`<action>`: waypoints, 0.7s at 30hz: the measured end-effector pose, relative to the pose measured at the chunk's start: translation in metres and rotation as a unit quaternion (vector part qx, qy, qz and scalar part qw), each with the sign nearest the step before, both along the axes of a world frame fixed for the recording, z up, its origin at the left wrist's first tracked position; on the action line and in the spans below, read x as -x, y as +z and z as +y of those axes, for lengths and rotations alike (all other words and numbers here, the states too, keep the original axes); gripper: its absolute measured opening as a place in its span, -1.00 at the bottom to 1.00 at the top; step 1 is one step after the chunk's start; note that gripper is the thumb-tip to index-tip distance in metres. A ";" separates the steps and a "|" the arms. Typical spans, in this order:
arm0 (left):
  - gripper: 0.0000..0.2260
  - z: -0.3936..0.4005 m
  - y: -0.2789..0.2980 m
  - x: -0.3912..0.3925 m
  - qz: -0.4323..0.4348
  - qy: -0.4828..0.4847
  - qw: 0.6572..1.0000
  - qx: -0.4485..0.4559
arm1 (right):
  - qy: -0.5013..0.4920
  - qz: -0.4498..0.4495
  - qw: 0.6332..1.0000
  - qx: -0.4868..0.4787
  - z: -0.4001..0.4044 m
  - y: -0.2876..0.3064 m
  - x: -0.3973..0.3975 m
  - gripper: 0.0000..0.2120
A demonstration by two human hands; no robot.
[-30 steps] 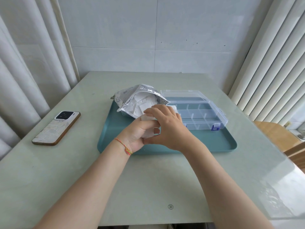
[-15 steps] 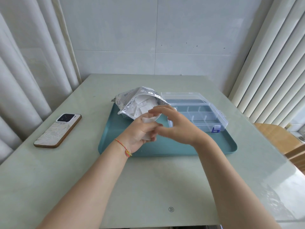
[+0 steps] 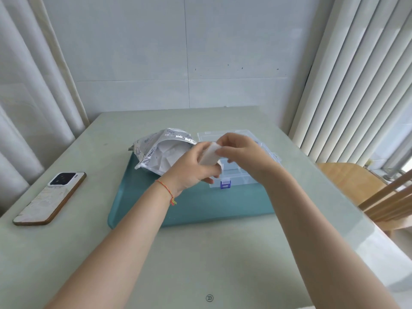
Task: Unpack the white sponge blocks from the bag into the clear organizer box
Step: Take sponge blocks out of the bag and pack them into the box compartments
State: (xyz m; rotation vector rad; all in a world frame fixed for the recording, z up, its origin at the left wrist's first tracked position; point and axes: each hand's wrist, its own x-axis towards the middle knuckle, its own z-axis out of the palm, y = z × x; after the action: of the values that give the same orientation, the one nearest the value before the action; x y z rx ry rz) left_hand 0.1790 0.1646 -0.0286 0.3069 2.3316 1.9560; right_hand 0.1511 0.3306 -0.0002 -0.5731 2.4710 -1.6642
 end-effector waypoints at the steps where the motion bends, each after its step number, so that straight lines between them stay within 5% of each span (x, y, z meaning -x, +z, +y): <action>1: -0.60 0.000 -0.002 0.002 0.002 0.039 0.999 0.020 | -0.041 -0.007 0.999 0.034 0.003 -0.002 0.009 -0.97; 5: -0.81 -0.005 -0.020 0.012 0.047 0.174 0.970 0.160 | -0.167 -0.035 0.983 0.073 0.005 -0.015 0.039 -0.95; 9: -0.84 -0.006 -0.030 0.017 0.074 0.154 0.944 0.281 | -0.178 -0.037 0.983 0.000 -0.013 -0.027 0.060 -0.86; 21: -0.92 0.000 -0.033 0.020 0.073 0.145 0.949 0.269 | -0.151 -0.032 0.962 -0.227 -0.034 -0.032 0.095 -0.84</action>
State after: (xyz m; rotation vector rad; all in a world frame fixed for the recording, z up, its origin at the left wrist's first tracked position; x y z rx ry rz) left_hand 0.1592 0.1646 -0.0615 0.0678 3.0278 1.3272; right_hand 0.0559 0.2968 -0.0323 -0.0883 2.8621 -1.0941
